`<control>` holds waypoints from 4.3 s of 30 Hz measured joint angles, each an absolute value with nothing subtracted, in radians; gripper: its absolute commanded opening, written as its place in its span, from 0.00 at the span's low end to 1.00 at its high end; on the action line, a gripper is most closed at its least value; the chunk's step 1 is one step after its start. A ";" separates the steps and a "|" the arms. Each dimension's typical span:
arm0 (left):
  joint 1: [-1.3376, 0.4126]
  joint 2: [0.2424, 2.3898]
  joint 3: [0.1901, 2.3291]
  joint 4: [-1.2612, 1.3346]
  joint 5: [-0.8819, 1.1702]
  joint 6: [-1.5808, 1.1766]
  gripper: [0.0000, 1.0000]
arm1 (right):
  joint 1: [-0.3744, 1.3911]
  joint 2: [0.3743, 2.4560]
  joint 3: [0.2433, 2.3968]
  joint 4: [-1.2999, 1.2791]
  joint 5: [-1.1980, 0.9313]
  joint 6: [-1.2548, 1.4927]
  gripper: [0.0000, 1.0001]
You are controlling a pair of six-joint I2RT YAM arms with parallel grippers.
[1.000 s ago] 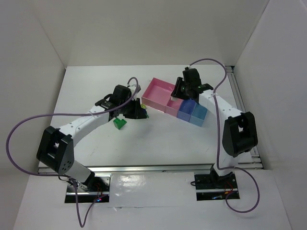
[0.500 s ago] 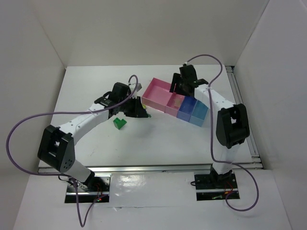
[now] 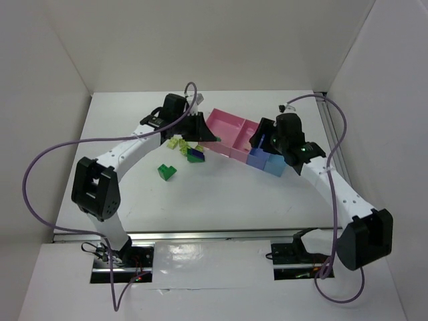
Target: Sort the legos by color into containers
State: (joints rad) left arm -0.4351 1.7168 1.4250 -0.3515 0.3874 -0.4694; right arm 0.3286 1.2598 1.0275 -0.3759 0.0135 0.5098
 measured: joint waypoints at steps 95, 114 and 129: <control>-0.211 1.425 1.084 -0.233 1.047 -0.432 0.00 | 0.362 1.250 0.994 -0.105 -0.936 0.456 0.95; -0.229 1.425 1.082 -0.085 1.178 -0.509 0.00 | 0.425 1.474 1.081 0.166 -1.079 0.573 0.79; -0.238 1.443 1.082 -0.086 1.179 -0.504 0.00 | 0.441 1.524 1.087 0.262 -1.080 0.642 0.30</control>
State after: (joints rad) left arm -0.2382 1.4425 1.0817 -0.0860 1.1790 -0.5041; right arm 0.4408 1.5242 1.0866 0.2623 -1.0801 0.6422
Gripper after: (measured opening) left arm 0.384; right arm 0.444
